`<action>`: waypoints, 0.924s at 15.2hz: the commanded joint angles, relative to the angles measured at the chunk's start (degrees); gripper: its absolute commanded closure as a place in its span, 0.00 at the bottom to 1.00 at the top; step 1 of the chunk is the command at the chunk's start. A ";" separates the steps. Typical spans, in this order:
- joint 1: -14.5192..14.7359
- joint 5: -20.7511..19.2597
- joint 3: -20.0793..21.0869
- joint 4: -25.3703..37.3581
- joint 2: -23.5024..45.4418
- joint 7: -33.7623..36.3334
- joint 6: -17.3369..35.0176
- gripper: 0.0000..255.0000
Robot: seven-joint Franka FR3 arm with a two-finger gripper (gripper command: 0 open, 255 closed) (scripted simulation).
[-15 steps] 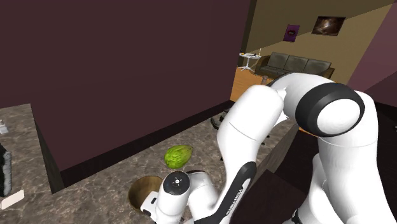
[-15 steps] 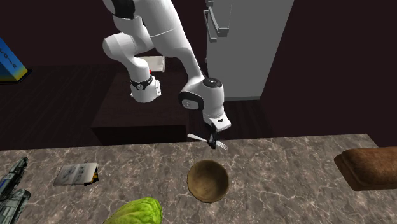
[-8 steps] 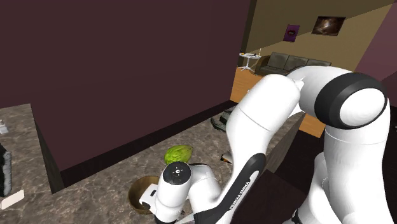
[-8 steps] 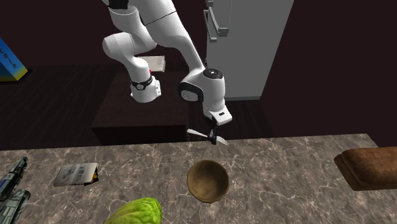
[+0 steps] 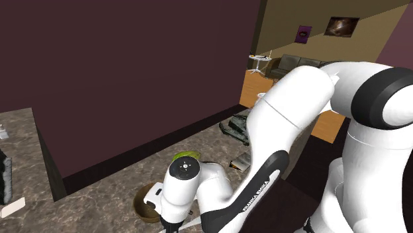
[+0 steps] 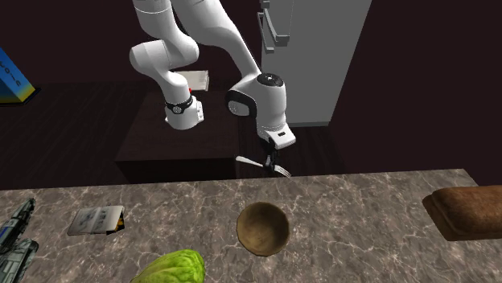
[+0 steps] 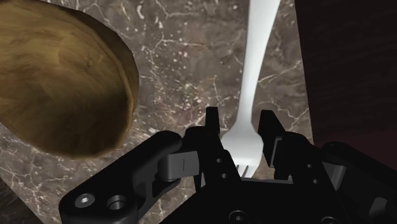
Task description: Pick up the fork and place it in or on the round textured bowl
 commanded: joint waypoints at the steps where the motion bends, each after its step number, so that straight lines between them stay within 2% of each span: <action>1: -0.59 1.64 0.94 0.01 -1.45 -1.19 -1.35 1.00; 5: -1.46 4.45 2.25 0.02 -4.01 -3.33 -3.62 1.00; 14: -5.37 2.33 -1.87 16.58 8.90 -11.48 -7.60 1.00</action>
